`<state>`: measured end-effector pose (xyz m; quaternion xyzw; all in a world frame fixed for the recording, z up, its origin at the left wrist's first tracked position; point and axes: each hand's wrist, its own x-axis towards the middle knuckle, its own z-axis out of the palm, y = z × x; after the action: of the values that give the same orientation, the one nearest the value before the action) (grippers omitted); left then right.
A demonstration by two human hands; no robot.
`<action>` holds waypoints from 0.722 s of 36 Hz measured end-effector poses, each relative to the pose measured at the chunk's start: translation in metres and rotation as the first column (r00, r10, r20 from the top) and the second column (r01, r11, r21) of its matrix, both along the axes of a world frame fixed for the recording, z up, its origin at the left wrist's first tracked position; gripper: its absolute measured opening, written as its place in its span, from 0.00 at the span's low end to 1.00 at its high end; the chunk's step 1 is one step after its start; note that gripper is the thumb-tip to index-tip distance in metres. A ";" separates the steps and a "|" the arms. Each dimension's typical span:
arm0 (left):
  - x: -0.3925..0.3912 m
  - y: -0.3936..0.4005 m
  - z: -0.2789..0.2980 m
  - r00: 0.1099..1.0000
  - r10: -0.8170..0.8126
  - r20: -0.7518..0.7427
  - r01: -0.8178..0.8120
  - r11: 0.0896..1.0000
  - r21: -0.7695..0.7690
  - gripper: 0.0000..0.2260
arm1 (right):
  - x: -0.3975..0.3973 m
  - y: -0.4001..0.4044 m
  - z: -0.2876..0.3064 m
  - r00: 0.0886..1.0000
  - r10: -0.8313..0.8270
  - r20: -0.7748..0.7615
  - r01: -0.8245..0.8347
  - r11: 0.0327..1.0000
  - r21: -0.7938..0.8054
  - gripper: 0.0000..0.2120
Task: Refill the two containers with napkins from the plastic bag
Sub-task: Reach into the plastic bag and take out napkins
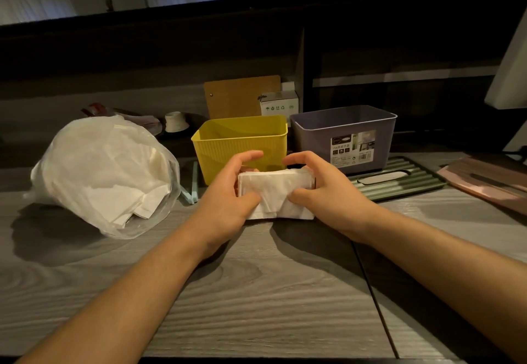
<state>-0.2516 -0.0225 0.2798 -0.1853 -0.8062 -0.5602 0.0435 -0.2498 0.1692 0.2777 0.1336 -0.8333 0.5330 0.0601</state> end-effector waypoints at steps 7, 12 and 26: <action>-0.004 0.001 0.003 0.999 -0.013 -0.039 0.013 1.000 -0.010 0.30 | 0.000 0.002 0.007 0.992 0.017 -0.124 -0.013 0.999 0.032 0.21; -0.002 0.000 -0.003 0.999 0.028 -0.028 -0.027 0.999 0.031 0.28 | 0.001 0.003 0.001 0.999 0.046 -0.015 -0.045 0.997 0.061 0.29; 0.004 0.001 0.005 0.983 -0.079 0.164 0.069 0.995 0.068 0.07 | -0.002 0.000 0.006 0.990 0.079 0.120 -0.024 0.915 -0.403 0.28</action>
<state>-0.2479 -0.0213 0.2853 -0.1663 -0.7817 -0.5998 -0.0389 -0.2521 0.1696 0.2841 0.1043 -0.7050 0.7013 0.0162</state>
